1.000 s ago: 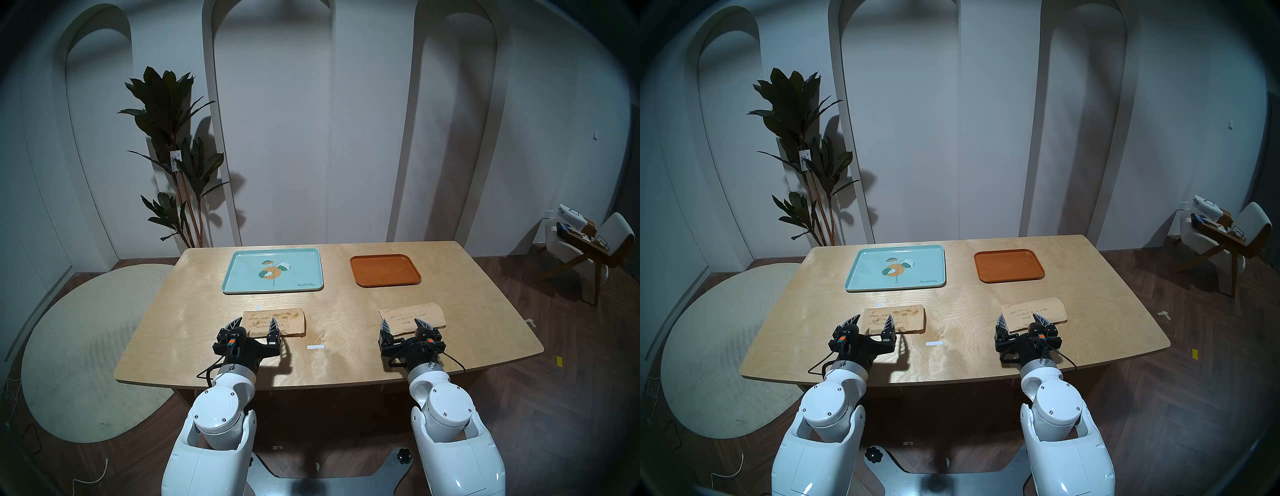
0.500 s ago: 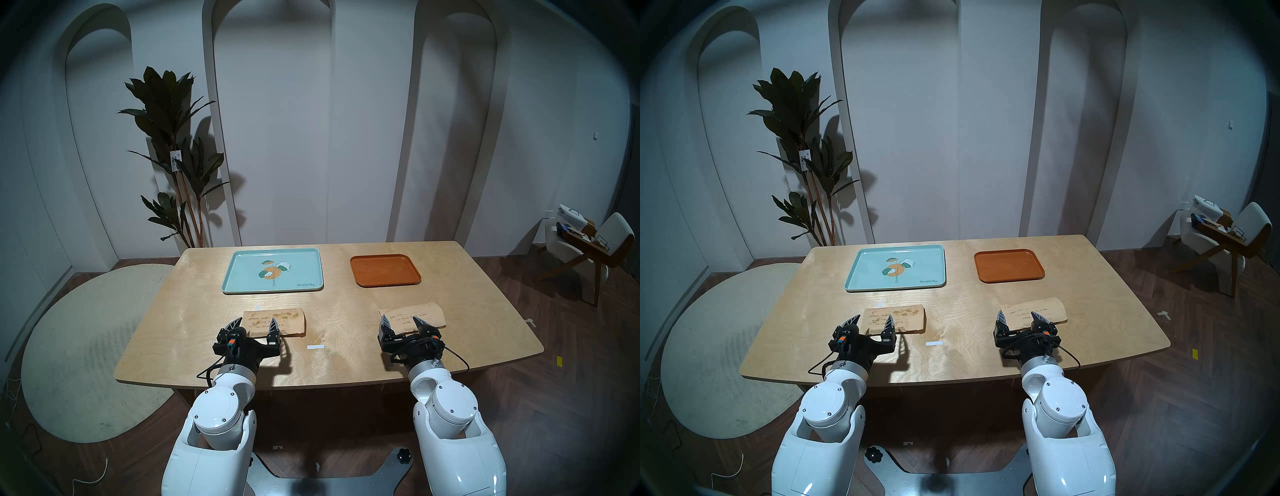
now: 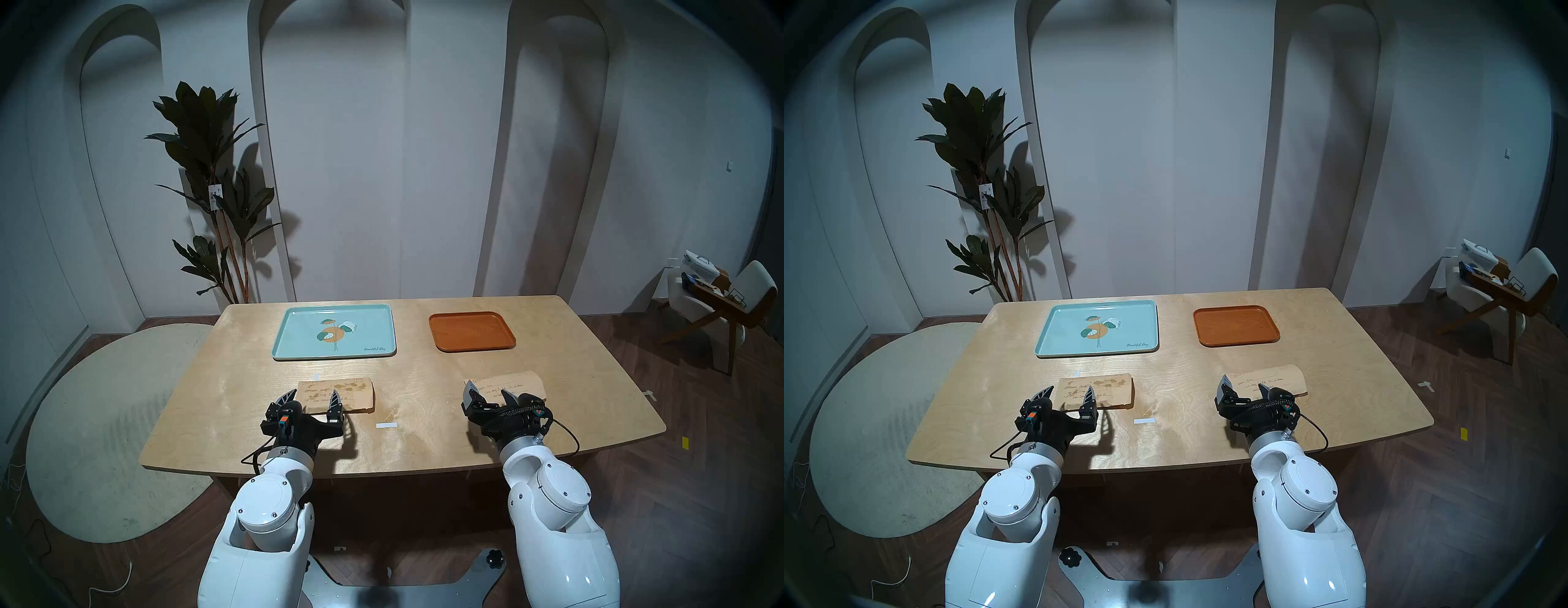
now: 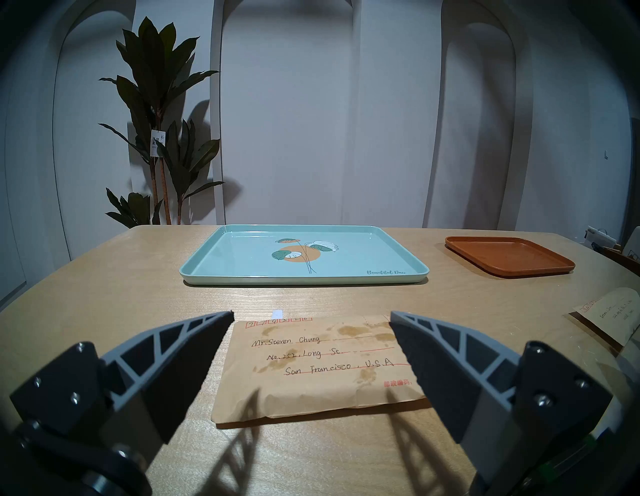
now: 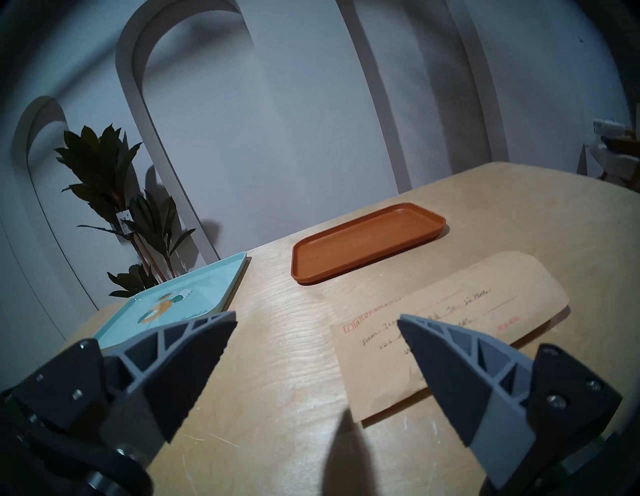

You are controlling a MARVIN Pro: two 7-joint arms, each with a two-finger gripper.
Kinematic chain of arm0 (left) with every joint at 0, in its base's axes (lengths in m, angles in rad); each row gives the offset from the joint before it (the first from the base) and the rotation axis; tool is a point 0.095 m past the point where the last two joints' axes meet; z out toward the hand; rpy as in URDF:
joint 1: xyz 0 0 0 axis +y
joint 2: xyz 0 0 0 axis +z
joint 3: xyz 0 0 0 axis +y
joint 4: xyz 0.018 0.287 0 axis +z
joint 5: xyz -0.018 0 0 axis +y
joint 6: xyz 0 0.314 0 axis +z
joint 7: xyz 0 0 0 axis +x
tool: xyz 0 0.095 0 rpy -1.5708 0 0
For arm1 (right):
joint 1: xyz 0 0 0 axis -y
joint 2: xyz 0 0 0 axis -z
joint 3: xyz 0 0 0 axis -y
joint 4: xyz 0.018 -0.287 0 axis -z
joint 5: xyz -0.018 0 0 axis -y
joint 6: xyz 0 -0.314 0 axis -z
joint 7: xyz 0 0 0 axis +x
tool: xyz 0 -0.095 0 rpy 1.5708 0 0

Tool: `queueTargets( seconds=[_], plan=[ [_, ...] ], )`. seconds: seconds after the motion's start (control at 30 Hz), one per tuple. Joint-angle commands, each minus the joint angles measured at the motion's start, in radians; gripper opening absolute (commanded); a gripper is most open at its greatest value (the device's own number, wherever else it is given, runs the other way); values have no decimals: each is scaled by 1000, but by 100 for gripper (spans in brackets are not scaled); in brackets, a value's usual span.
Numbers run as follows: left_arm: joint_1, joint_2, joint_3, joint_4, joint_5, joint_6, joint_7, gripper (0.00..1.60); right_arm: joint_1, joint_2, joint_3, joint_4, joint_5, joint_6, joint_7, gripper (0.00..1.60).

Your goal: Sort the mail into the trays, one tray per recipient

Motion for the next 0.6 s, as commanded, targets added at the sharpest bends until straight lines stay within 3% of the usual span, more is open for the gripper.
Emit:
queueTargets(
  seconds=[0.0,0.27,0.4,0.57],
  plan=[
    [-4,0,0,-19,1,-4,1,160,-28,-5,-11,-50,180,15,-44,160],
    [-4,0,0,-19,1,-3,1,160,-54,-7,-11,-76,309,17,-91,160],
    [-4,0,0,-19,1,-3,1,160,-45,-14,4,-65,422,32,-128,160],
    [-4,0,0,-19,1,-3,1,160,-35,-21,27,-48,484,48,-145,160]
  ],
)
